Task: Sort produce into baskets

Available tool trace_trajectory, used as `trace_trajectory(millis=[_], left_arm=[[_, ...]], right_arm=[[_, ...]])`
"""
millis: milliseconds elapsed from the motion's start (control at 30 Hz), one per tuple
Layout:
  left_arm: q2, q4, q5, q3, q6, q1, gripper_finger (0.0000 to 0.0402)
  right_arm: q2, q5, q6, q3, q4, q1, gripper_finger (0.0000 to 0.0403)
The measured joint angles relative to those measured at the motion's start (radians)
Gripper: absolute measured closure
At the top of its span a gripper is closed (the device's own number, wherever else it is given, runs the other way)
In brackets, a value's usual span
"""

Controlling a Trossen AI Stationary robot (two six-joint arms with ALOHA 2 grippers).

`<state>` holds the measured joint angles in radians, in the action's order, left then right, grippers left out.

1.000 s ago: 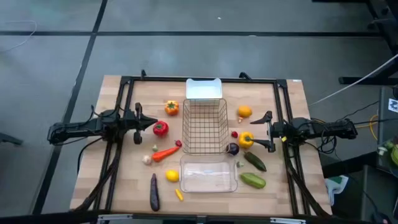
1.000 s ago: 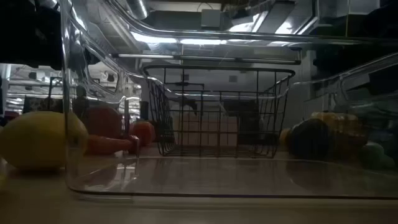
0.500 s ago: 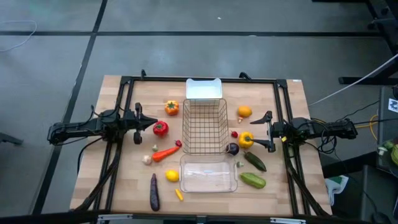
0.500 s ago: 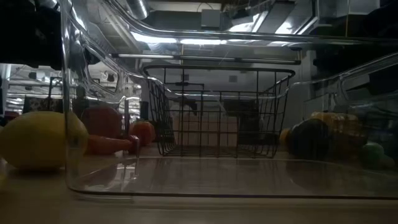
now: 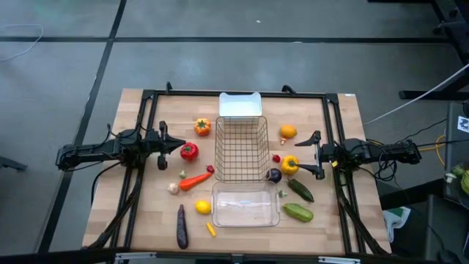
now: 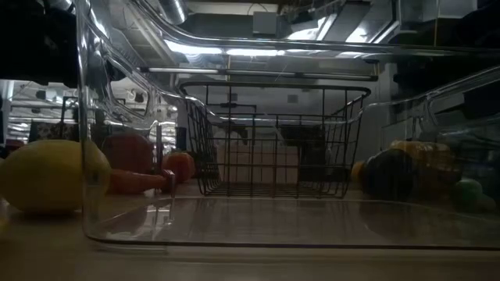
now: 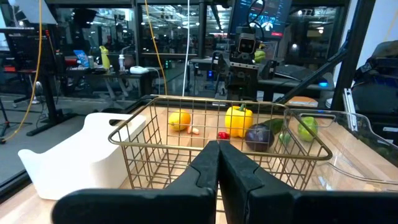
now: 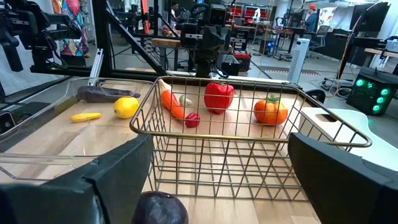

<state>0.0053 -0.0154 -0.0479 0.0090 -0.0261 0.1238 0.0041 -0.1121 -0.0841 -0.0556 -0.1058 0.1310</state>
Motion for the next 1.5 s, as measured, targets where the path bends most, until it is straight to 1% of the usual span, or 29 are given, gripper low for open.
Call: trace_trajectory(millis=[633,967,1500], left_arm=[[0.0,0.0,0.0,0.0,0.0,0.0,0.0398],[0.0,0.0,0.0,0.0,0.0,0.0,0.0398],[0.0,0.0,0.0,0.0,0.0,0.0,0.0398]], right_arm=[[0.0,-0.002,0.0,0.0,0.003,0.0,0.0031],[0.0,-0.008,0.0,0.006,0.072,0.0,0.0031],[0.0,0.0,0.0,0.003,0.077,0.0,0.0031]])
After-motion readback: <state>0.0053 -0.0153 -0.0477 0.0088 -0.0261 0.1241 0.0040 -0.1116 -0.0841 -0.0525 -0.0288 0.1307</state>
